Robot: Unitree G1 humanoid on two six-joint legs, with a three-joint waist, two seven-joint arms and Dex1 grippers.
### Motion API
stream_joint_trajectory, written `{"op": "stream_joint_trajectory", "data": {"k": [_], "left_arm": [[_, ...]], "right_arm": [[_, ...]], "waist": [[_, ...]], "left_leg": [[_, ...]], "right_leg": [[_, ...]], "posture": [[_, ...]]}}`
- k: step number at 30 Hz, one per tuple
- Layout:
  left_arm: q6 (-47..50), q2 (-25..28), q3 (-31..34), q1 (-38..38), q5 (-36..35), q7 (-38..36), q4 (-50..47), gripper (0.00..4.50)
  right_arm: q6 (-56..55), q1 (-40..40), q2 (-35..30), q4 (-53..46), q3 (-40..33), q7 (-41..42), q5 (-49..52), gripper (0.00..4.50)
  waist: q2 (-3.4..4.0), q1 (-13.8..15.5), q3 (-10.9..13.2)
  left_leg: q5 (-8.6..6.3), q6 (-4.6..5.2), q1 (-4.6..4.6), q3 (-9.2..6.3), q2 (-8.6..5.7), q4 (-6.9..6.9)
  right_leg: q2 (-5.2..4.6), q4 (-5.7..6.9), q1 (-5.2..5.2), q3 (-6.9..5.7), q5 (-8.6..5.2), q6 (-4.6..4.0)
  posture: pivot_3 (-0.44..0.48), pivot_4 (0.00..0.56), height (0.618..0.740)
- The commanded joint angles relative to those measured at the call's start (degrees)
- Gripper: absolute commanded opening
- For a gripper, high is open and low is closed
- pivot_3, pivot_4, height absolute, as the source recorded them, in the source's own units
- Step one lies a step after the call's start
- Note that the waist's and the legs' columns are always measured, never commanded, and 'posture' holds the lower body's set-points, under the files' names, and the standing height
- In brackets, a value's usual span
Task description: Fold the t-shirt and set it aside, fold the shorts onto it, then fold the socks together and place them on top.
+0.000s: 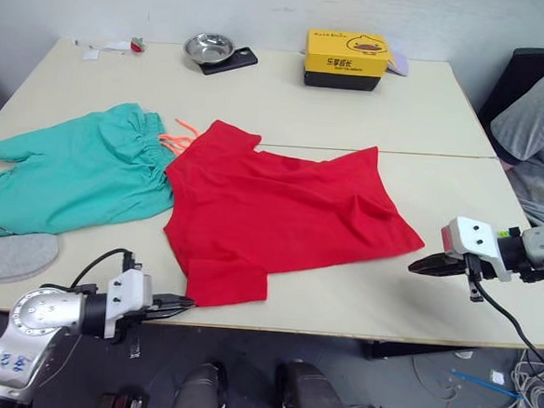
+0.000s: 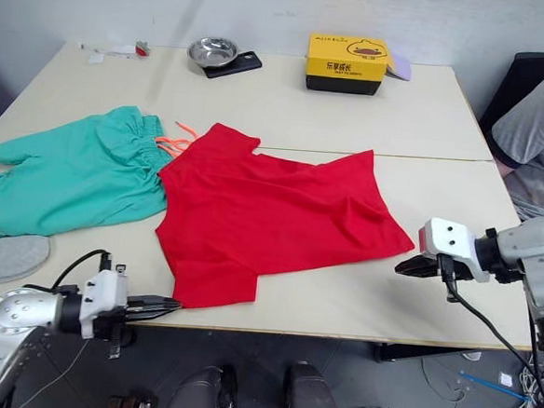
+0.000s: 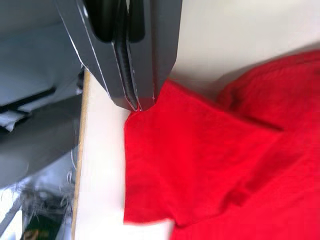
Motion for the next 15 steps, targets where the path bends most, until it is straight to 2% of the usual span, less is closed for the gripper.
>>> {"op": "stream_joint_trajectory", "data": {"k": [1,5,8,10,13,15], "left_arm": [[1.43,2.39,5.41,2.88,-2.84,-2.83,-1.21,0.0],[-0.33,2.64,6.31,2.65,-1.0,-3.39,0.31,0.0],[-0.49,2.22,6.32,2.14,-0.33,-3.0,0.49,0.0],[-0.34,2.08,6.49,2.16,-0.09,-2.56,0.38,0.0],[-0.21,1.94,6.44,2.16,0.15,-2.07,0.24,0.0],[-0.15,1.82,6.2,2.04,0.29,-1.72,0.07,0.0]], "right_arm": [[0.31,3.84,-1.08,-3.39,-3.28,-0.43,1.78,0.02],[-7.48,5.09,2.17,0.95,-3.81,-6.82,-1.95,0.02],[-15.17,4.62,2.83,5.46,-2.74,-8.49,-4.95,0.02],[-15.96,3.59,3.83,7.69,-3.15,-9.94,-4.93,0.02],[-19.05,2.78,4.05,10.28,-2.46,-10.16,-5.83,0.62],[-21.84,2.47,4.19,11.97,-2.0,-10.45,-6.72,1.22]], "waist": [[0.0,0.18,0.0],[-0.02,0.41,0.01],[-0.02,0.36,0.01],[-0.02,0.35,0.01],[-0.02,0.15,0.01],[-0.02,0.12,0.01]], "left_leg": [[0.0,0.0,0.0,0.0,-0.01,0.0],[-0.01,0.01,-0.04,-0.02,-0.08,0.01],[-0.02,0.02,-0.05,0.0,-0.1,0.03],[-0.02,0.02,-0.05,0.01,-0.09,0.01],[-0.01,0.01,-0.05,0.01,-0.07,0.01],[-0.01,0.01,-0.04,0.01,-0.05,0.01]], "right_leg": [[0.0,0.0,-0.01,-0.01,-0.02,-0.03],[-0.07,-0.09,0.01,-0.05,-0.04,-0.07],[-0.07,-0.11,0.01,-0.04,-0.03,-0.07],[-0.05,-0.11,0.0,-0.04,-0.04,-0.07],[-0.02,-0.08,-0.01,-0.03,-0.04,-0.07],[0.0,-0.08,-0.01,-0.04,-0.04,-0.07]], "posture": [[0.0,0.15,0.74],[0.0,0.15,0.74],[0.0,0.15,0.74],[0.0,0.15,0.74],[0.0,0.15,0.74],[0.0,0.15,0.74]]}}
